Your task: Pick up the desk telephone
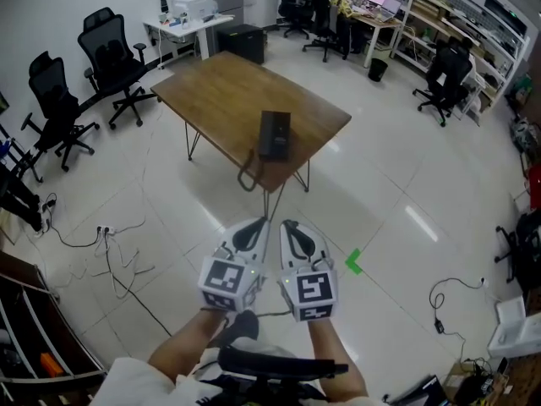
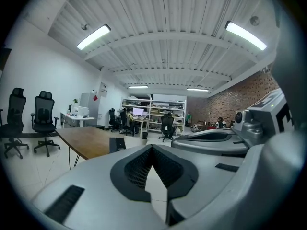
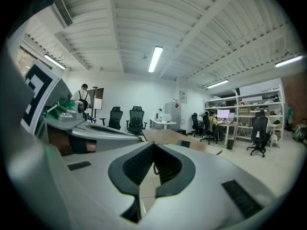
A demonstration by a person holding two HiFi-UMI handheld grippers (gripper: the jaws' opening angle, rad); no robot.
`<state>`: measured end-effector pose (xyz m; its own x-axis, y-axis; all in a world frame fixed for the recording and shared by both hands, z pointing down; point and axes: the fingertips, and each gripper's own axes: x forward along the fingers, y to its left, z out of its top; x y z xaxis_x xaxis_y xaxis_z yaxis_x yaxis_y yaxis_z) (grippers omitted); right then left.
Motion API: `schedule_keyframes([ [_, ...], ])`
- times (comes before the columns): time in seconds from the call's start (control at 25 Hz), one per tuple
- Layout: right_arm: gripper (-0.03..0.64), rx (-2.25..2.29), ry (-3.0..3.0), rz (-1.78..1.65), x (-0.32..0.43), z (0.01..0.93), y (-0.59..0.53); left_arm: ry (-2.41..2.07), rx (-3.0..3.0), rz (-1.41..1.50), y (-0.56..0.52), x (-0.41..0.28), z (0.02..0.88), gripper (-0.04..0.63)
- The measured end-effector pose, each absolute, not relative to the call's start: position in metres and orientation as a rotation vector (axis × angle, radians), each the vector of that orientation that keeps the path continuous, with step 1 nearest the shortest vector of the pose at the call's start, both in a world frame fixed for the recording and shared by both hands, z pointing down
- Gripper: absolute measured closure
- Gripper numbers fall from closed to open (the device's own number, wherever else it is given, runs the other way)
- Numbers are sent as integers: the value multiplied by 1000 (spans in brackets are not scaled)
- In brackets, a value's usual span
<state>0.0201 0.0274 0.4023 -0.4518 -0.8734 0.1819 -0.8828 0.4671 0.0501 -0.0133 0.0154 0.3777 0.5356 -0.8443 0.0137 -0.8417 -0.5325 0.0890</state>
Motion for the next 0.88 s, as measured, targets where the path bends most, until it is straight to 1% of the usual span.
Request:
schedule_keyframes([
  [0.52,612,1583,-2501,92,0,402,-55,-1408,2684,-55,-71,-35,377,591],
  [0.88,612,1617,-2490,90,-17,403,-95,-1353,2709,-58,-109,-46,381,591],
])
